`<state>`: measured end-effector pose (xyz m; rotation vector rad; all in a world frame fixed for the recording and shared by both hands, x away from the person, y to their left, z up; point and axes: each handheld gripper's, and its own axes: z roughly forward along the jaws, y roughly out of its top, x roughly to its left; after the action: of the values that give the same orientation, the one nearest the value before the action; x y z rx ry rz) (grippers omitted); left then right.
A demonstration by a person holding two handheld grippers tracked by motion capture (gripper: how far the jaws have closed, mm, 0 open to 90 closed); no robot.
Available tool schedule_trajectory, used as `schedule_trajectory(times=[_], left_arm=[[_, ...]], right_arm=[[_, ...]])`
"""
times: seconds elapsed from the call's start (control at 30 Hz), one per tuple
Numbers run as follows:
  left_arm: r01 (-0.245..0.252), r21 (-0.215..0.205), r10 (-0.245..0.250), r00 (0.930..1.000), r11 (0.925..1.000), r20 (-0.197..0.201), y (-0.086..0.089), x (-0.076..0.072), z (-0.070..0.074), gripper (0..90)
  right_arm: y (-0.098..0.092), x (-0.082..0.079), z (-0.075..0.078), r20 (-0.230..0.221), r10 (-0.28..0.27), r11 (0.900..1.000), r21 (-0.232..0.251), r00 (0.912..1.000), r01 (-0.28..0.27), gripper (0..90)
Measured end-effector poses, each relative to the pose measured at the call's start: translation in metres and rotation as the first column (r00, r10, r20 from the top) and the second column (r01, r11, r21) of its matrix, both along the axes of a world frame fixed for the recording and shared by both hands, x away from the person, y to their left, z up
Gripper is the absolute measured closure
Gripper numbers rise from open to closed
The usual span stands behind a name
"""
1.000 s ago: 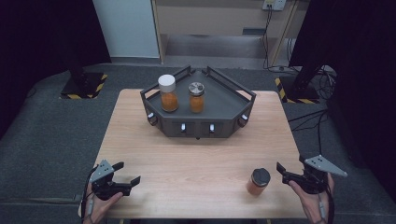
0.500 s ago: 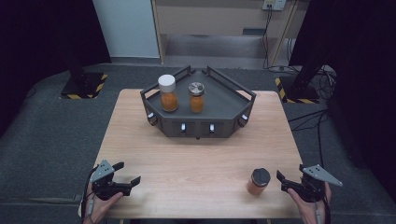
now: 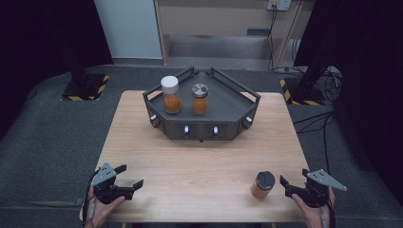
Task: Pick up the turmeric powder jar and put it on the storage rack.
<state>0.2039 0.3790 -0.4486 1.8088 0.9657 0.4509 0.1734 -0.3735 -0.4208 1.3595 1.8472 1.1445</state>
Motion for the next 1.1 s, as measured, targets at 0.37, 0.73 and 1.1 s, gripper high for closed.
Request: schedule_trajectory(times=[0.37,0.73,1.1], left_arm=[[0.003,0.001,-0.003,1.0000,1.0000,0.002,-0.0004,0.0004,-0.0003,4.1],[0.003,0.001,-0.003,1.0000,1.0000,0.004,-0.0001,0.0002,-0.0003,4.2],[0.004,0.004,-0.004,1.0000,1.0000,0.003,-0.0006,0.0001,0.0002,4.1]], right_arm=[[0.0017,0.0024,-0.0009,-0.013,-0.008,1.000,-0.003,0.9999,0.008,7.7],[0.0003,0.0039,-0.0013,-0.022,-0.005,1.000,0.005,0.9997,0.005,7.7],[0.0006,0.0043,-0.0014,-0.022,-0.003,1.000,0.001,0.9998,0.003,7.6]])
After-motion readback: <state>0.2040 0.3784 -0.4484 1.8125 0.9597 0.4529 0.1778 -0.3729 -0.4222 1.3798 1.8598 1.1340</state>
